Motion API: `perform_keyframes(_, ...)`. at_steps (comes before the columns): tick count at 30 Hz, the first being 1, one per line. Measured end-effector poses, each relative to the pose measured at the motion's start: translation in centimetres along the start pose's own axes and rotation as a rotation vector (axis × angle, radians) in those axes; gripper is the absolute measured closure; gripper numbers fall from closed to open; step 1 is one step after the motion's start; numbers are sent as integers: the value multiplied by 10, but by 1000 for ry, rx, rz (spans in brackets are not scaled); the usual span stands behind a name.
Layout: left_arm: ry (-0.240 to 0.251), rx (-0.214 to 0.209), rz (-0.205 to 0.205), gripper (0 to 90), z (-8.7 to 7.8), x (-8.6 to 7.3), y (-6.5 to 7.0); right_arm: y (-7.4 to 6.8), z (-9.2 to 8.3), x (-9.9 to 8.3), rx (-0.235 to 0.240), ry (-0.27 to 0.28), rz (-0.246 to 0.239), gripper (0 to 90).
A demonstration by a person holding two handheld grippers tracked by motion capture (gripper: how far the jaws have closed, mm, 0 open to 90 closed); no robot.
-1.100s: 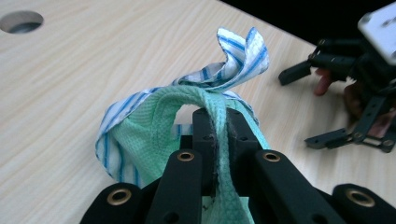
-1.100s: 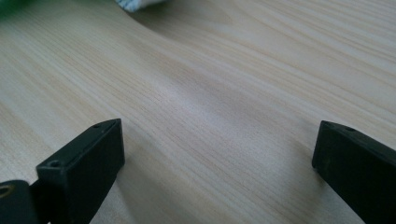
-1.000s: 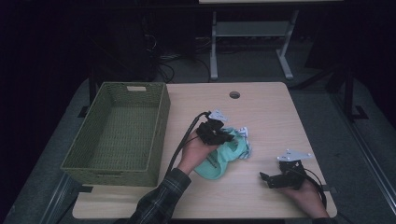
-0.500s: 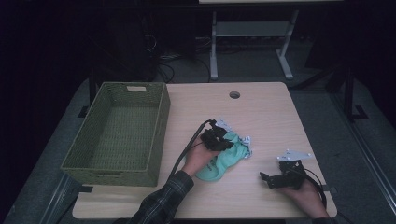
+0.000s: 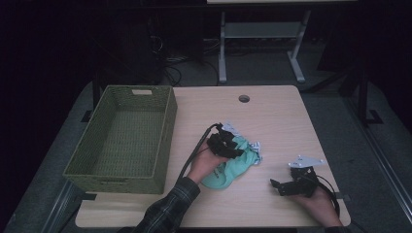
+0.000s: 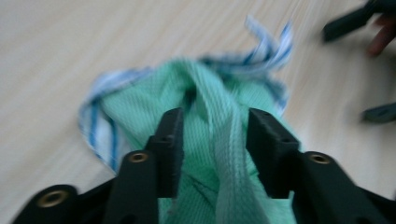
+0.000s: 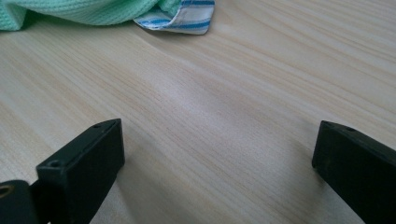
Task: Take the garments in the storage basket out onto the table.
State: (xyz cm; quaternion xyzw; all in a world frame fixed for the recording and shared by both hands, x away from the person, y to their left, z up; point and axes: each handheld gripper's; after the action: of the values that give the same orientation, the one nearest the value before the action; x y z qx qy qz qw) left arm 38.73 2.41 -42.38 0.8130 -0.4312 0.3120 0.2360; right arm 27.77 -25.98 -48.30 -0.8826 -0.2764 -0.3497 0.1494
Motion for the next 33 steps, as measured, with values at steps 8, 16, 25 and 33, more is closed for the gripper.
perform_keyframes(8,41,16,1,594,-51,-9,-1,0,0,0,0,0,0,19)
perform_keyframes(16,-21,37,-69,895,-65,-52,-1,0,0,0,0,0,0,19)
perform_keyframes(25,-132,81,-48,895,-57,-81,9,0,0,0,0,0,0,19)
perform_keyframes(33,-195,76,-37,896,-43,-86,7,0,0,0,-1,0,0,19)
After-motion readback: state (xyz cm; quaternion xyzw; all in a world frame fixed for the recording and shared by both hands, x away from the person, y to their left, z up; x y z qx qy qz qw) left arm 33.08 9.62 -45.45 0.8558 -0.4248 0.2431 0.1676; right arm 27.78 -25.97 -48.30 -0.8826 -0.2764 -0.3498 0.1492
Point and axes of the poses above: each handheld gripper's, and its own axes: z roughly forward along the jaws, x roughly out of its top, y roughly to its right, and after that the axes turned 3 degrees about x, right-handed
